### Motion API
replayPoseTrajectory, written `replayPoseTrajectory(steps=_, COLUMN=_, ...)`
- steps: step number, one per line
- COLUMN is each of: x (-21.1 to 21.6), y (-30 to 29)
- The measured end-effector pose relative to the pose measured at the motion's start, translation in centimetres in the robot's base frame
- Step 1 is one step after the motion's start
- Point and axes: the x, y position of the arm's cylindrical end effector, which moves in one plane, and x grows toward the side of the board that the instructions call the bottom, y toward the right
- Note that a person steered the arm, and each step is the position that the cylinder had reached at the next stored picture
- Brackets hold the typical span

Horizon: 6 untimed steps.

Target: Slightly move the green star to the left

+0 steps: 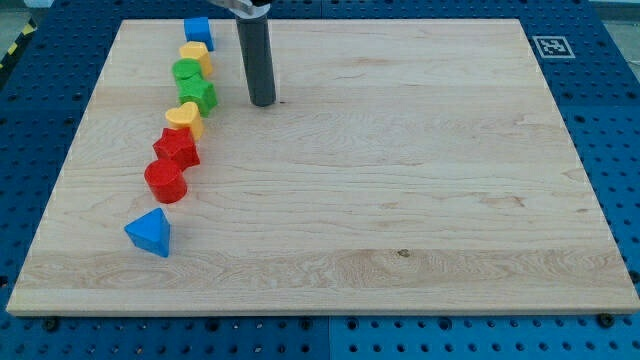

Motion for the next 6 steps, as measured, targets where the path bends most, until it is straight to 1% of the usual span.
replayPoseTrajectory(steps=1, x=0.0, y=-0.4)
replayPoseTrajectory(steps=3, x=0.0, y=-3.5)
replayPoseTrajectory(steps=6, x=0.0, y=-4.2)
